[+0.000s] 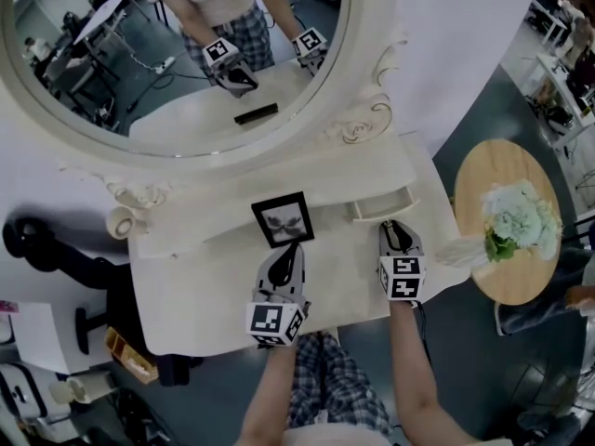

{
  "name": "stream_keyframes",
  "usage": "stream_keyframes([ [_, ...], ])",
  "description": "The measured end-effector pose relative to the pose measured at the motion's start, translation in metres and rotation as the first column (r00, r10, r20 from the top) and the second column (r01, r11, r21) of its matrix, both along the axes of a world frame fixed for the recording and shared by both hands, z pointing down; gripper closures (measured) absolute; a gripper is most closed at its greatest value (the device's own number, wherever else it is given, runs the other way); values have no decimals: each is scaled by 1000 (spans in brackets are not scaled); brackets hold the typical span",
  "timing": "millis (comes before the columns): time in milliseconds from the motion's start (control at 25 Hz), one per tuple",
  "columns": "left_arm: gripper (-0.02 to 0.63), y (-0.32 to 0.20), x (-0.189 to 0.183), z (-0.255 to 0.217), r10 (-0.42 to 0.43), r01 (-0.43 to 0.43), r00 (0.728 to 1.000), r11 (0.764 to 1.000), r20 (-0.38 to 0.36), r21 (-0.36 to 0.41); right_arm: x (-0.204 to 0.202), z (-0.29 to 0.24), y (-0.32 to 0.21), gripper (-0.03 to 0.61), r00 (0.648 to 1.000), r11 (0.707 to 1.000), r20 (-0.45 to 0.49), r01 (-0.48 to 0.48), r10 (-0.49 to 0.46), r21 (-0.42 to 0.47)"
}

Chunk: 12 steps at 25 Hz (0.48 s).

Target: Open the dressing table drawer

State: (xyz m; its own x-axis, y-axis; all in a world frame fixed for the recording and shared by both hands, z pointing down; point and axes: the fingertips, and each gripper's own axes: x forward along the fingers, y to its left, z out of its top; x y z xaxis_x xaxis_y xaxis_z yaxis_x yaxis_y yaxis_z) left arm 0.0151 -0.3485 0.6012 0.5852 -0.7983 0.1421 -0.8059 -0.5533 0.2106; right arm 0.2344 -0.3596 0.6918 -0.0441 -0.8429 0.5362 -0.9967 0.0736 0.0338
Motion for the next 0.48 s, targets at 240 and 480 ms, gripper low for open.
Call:
stream_keyframes([
  [240,586,1,-2,0,-3,3,1000,1000,6,4,0,1,5,471,1000,1000,6,-1,1,2],
  [480,586,1,-3,-1,-6,6,1000,1000,-8,1,1,2,6,471,1000,1000,12,-3,3,5],
])
